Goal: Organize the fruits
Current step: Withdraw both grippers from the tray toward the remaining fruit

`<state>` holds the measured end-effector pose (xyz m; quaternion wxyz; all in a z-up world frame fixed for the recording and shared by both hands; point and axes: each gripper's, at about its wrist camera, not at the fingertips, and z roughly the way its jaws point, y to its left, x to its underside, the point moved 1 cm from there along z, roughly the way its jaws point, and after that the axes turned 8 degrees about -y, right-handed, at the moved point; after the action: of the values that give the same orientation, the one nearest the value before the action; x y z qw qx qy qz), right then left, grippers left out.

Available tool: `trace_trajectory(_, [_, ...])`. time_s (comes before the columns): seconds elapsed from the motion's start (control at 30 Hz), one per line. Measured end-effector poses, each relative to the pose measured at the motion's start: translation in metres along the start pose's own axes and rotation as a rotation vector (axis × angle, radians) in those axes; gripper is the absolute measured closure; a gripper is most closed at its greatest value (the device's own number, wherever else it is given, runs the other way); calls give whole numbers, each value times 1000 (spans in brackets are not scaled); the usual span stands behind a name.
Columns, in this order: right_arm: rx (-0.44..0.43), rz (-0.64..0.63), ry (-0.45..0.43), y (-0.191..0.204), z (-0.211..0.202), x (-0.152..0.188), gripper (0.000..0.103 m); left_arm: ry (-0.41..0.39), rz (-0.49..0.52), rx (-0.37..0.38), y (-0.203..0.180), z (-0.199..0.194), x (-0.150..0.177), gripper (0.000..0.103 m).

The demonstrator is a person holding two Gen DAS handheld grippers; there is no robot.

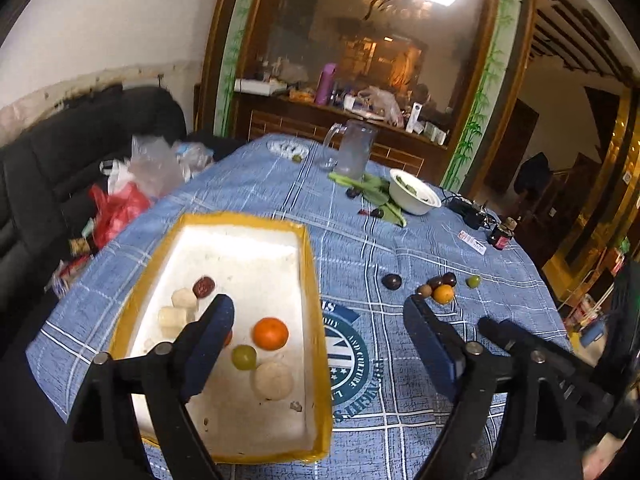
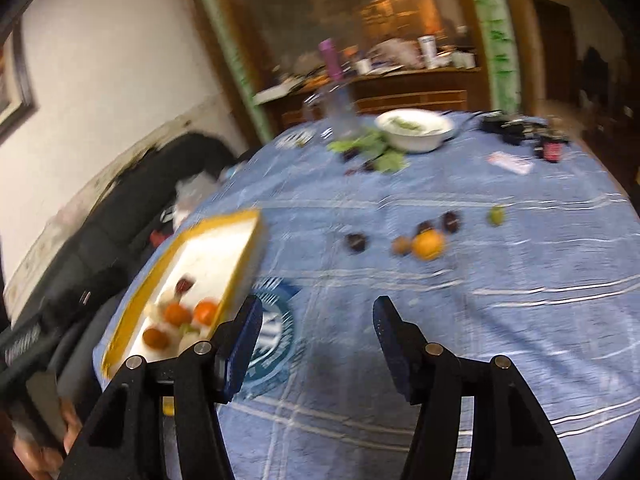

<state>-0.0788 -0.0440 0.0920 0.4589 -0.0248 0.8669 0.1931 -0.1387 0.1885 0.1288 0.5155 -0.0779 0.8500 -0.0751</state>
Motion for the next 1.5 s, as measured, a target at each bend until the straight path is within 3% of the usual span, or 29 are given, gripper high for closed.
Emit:
trace_trajectory(0.1, [25, 26, -45, -10, -12, -7, 30, 15, 26, 2, -10, 2, 3, 16])
trace_trajectory(0.57, [125, 7, 31, -9, 7, 28, 30, 77, 100, 3, -37, 18, 23, 16])
trace_trajectory(1.2, [198, -100, 23, -14, 15, 31, 29, 141, 168, 0, -69, 46, 38, 16])
trace_trajectory(1.33, [290, -115, -13, -26, 6, 18, 29, 99, 176, -12, -74, 41, 33, 16])
trace_trajectory(1.5, [424, -141, -38, -45, -2, 2, 27, 106, 164, -8, -75, 45, 35, 16])
